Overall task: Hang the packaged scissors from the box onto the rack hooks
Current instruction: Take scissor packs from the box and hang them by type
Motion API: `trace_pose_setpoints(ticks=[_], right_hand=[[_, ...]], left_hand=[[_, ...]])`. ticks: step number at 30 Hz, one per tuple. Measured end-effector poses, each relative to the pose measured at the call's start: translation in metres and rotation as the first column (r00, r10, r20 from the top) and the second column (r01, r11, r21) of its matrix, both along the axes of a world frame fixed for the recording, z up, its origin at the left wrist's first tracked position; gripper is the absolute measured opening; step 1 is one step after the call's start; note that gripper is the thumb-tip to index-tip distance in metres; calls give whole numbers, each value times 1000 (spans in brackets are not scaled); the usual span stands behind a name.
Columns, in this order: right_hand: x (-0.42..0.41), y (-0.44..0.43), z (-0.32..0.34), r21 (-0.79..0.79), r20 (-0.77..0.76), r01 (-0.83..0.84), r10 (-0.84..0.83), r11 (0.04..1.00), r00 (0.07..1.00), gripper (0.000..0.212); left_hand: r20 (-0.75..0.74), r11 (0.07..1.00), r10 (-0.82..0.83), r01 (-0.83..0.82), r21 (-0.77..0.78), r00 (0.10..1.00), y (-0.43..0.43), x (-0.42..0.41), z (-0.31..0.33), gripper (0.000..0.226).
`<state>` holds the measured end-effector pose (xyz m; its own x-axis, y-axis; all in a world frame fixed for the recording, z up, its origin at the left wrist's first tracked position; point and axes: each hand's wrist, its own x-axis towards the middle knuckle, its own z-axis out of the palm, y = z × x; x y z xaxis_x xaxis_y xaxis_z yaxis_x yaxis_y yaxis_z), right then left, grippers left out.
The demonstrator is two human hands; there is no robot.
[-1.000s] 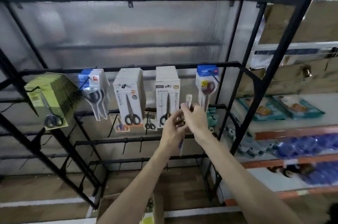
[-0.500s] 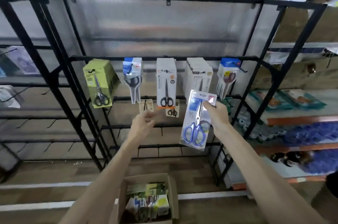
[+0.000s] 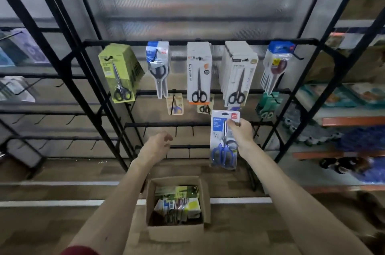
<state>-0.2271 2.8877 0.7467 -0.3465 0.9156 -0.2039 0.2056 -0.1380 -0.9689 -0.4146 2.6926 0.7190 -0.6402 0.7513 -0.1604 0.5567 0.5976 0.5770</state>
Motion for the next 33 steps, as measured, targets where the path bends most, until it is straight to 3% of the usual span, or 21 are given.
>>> trace_pose_setpoints(ticks=[7, 14, 17, 20, 23, 33], right_hand=[[-48, -9, -20, -49, 42, -87, 89, 995, 995, 20], [-55, -4, -5, 26, 63, -48, 47, 998, 997, 13], [-58, -5, -5, 51, 84, -3, -1, 999, 996, 22], [-62, -14, -8, 35, 42, 60, -61, 998, 997, 8], [-58, -24, -10, 3, 43, 88, -88, 996, 995, 8], [11, 19, 5, 22, 44, 193, -194, 981, 980, 13]], left_hand=[[-98, 995, -37, 28, -95, 995, 8, -20, 4, 40], [-86, 994, -36, 27, -106, 996, 8, -51, 2, 38], [-76, 994, -67, 60, -96, 995, 8, -61, 8, 36], [-56, 995, -79, 75, -70, 995, 11, -71, 13, 35], [-19, 994, -83, 82, -70, 996, 17, -75, 19, 34], [-15, 964, -256, 255, -79, 966, 83, -6, 27, 55]])
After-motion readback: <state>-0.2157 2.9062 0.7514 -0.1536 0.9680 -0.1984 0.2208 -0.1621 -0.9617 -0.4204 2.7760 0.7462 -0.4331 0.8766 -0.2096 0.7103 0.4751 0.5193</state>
